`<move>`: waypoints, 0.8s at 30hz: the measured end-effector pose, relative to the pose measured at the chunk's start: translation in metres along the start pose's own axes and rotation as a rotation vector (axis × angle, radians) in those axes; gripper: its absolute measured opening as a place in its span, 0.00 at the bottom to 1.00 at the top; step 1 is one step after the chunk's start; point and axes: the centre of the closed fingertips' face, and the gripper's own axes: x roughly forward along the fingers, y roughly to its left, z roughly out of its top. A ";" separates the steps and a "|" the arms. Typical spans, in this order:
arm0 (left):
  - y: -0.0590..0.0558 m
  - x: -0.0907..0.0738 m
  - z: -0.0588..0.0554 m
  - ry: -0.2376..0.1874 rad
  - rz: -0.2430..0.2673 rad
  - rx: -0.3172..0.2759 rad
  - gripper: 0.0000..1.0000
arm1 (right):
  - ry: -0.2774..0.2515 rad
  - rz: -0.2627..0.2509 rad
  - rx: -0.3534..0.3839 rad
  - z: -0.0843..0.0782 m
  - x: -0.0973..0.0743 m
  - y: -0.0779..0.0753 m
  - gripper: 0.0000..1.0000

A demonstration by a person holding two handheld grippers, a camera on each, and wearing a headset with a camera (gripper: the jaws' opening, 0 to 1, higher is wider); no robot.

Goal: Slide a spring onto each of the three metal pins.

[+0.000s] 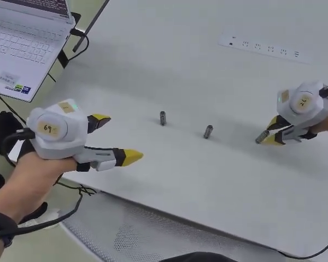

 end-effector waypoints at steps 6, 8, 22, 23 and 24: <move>0.001 -0.002 0.000 -0.003 0.002 0.001 0.71 | -0.025 -0.015 0.031 0.001 -0.006 -0.001 0.20; 0.001 -0.002 0.001 -0.006 0.003 0.001 0.71 | -0.038 -0.024 0.047 0.001 -0.009 -0.002 0.20; 0.002 -0.003 0.004 -0.020 0.005 0.000 0.71 | -0.202 -0.103 0.234 -0.002 -0.025 0.003 0.21; 0.001 -0.003 0.004 -0.020 0.004 0.002 0.71 | -0.208 -0.108 0.245 -0.003 -0.026 0.003 0.21; 0.001 -0.004 0.004 -0.020 0.003 0.003 0.71 | -0.214 -0.112 0.255 -0.005 -0.027 0.005 0.22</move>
